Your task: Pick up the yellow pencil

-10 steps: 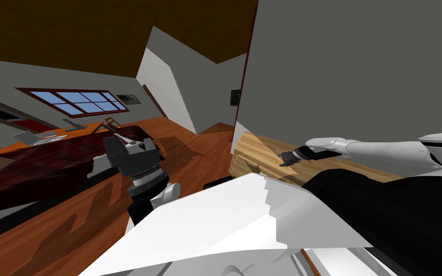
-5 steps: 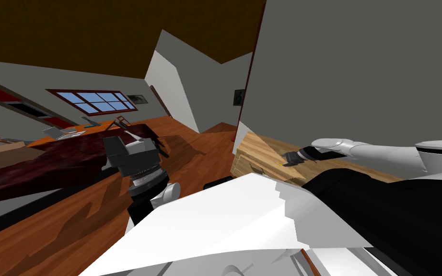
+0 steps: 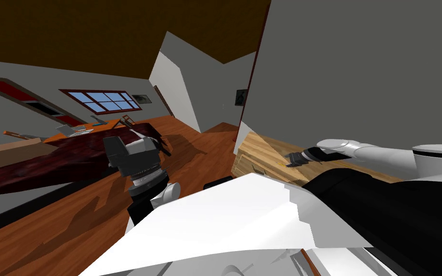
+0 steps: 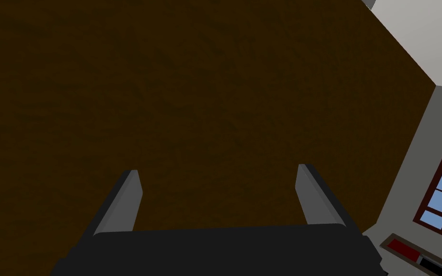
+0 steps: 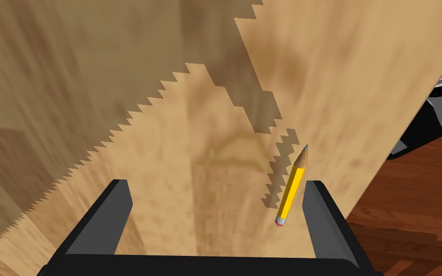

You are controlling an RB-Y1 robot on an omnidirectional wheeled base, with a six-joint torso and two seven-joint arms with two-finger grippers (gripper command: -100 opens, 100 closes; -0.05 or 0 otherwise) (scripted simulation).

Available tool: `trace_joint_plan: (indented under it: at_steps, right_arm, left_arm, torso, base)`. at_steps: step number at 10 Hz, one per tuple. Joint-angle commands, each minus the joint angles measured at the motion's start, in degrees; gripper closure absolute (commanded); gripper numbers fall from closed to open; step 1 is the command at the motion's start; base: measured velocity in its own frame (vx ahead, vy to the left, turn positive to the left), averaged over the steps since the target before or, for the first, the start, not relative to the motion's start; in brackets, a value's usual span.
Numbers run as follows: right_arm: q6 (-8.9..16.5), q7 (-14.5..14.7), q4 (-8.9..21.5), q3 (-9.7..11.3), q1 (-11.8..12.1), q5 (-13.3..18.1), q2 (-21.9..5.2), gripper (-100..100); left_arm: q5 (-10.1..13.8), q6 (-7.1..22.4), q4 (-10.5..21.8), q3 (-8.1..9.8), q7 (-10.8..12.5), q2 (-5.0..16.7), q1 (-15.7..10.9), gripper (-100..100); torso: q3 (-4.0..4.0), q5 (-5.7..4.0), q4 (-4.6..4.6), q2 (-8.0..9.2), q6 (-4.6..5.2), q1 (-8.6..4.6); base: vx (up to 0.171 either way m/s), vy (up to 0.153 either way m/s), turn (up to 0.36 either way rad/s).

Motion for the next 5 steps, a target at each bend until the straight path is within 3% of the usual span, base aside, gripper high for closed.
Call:
trace_joint_plan:
  at_steps: [1,2,5]
  right_arm:
    - [-0.5,0.0,1.8,0.3,-0.9,0.5,0.4,-100]
    - [-3.3,1.2,4.1,-0.3,-3.3,2.9,3.1,-100]
    - [-3.6,1.2,7.4,-0.3,-3.3,2.9,3.2,-100]
  left_arm:
    - [0.0,0.0,0.0,0.0,0.0,0.0,0.0,0]
    - [0.0,0.0,0.0,0.0,0.0,0.0,0.0,0]
    - [0.0,0.0,0.0,0.0,0.0,0.0,0.0,0]
  torso:
    - [0.0,0.0,0.0,0.0,0.0,0.0]
    - [-0.01,-0.01,-0.01,-0.02,-0.01,-0.04]
    - [0.0,0.0,0.0,0.01,0.0,0.0]
  base:
    - [0.0,0.008,-0.02]
    - [-0.017,0.032,0.173]
    - [-0.01,0.019,0.02]
